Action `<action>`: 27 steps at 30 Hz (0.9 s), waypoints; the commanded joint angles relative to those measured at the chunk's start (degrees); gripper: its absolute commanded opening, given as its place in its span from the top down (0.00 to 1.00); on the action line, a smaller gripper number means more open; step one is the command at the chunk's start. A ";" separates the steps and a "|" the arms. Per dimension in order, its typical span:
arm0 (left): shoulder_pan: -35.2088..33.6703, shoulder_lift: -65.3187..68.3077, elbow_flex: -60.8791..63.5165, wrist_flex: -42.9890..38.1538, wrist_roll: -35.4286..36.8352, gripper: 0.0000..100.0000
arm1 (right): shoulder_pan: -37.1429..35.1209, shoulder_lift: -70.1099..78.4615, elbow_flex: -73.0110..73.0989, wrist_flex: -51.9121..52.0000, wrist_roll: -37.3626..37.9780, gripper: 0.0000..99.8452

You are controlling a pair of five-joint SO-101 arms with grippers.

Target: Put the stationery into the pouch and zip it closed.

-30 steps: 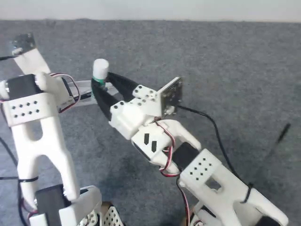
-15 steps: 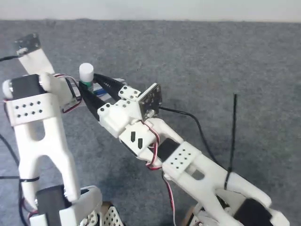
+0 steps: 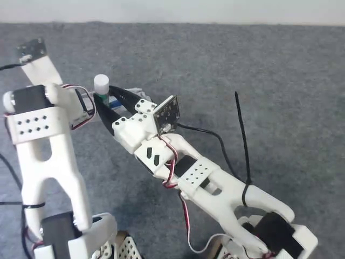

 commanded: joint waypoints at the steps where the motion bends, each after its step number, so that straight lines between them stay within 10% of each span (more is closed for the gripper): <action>1: -1.58 0.35 0.75 -1.05 0.62 0.99 | 0.31 -1.27 1.41 -0.75 1.32 0.96; 6: -1.76 0.35 0.75 -1.05 0.62 0.99 | -2.42 -3.91 5.19 -0.75 5.27 0.78; 27: -1.76 0.44 1.01 -2.20 0.70 0.99 | -2.51 -19.03 10.99 10.15 6.24 0.81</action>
